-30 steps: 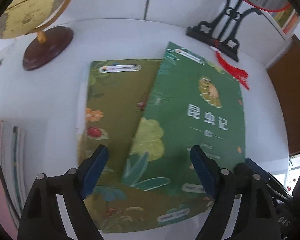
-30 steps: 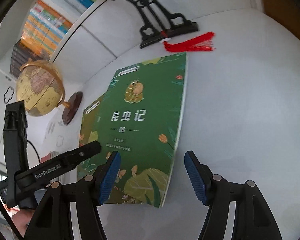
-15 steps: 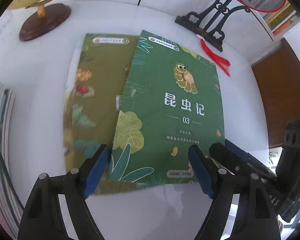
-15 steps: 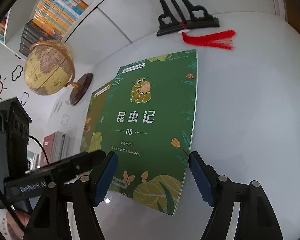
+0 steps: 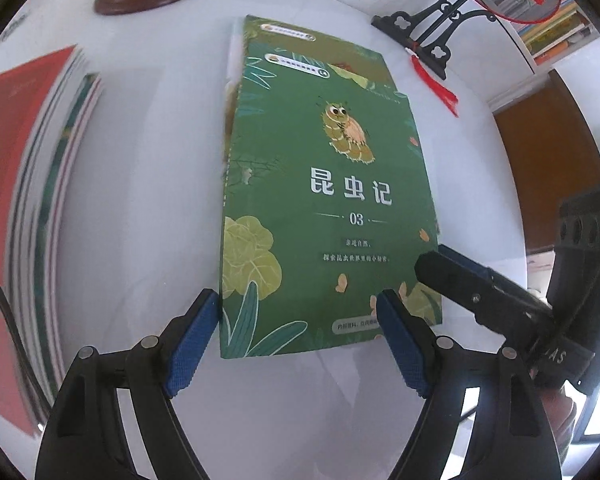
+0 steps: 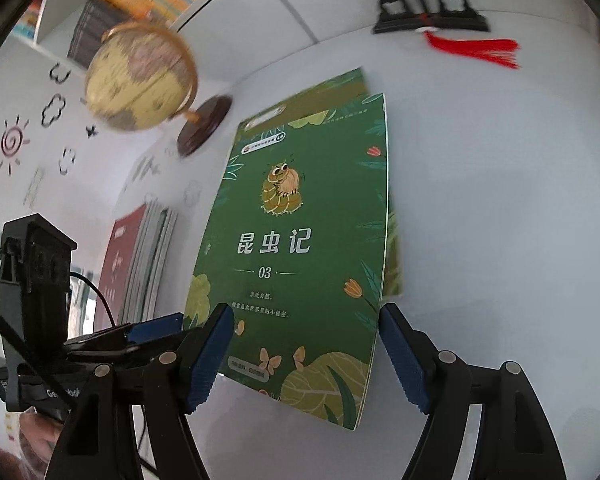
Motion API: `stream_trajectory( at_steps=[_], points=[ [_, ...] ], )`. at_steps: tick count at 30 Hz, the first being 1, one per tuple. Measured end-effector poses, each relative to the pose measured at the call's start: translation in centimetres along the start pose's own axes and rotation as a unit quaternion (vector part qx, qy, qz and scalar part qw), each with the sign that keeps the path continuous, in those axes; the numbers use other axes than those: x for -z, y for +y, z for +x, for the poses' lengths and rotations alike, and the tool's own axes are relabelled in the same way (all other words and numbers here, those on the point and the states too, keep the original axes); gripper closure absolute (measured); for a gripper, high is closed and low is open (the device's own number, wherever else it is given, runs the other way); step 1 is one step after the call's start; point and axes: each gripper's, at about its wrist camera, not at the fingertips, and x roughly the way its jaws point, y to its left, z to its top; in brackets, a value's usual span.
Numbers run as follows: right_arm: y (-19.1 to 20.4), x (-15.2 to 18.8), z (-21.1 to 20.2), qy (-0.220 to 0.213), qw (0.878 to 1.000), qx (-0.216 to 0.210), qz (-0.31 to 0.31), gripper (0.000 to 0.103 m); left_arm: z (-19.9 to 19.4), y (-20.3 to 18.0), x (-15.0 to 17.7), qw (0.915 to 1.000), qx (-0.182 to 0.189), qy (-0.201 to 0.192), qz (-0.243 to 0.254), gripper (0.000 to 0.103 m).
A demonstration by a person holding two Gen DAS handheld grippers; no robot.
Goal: Organize books
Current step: 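Close both grippers on the caterpillar-cover book's edge and lift it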
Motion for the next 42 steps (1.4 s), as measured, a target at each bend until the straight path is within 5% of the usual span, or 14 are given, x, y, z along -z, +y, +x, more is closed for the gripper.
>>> stream_trajectory(
  at_steps=[7,13,19,26,35,39,41,42],
  points=[
    [1.3,1.1,0.9,0.013,1.000,-0.016,-0.003,0.029,0.2,2.3,-1.3,0.9991,0.001,-0.006,-0.042,0.025],
    [0.6,1.5,0.8,0.005,1.000,0.000,0.015,0.029,1.0,1.6,-2.2,0.9991,-0.036,-0.014,-0.018,0.023],
    [0.4,1.4,0.7,-0.005,1.000,-0.001,0.020,0.029,1.5,1.4,-2.9,0.9992,-0.031,-0.019,-0.018,0.022],
    [-0.3,0.7,0.9,-0.021,0.998,-0.033,0.044,0.020,1.7,1.5,-3.4,0.9994,-0.009,-0.026,-0.021,0.003],
    [-0.3,0.8,1.3,-0.050,0.994,-0.079,0.050,0.014,1.9,0.9,-3.1,0.9985,0.021,-0.049,0.015,0.003],
    [-1.0,1.2,1.2,-0.071,0.990,-0.110,0.059,0.012,1.8,0.3,-3.1,0.9983,0.016,-0.050,0.027,0.018],
    [-1.0,1.3,1.1,-0.073,0.990,-0.109,0.057,0.013,1.4,0.6,-3.1,0.9983,-0.001,-0.056,0.015,0.044],
    [-1.0,1.3,0.9,-0.075,0.991,-0.100,0.058,0.021,1.2,1.1,-3.1,0.9983,-0.001,-0.058,0.002,0.050]
  ],
)
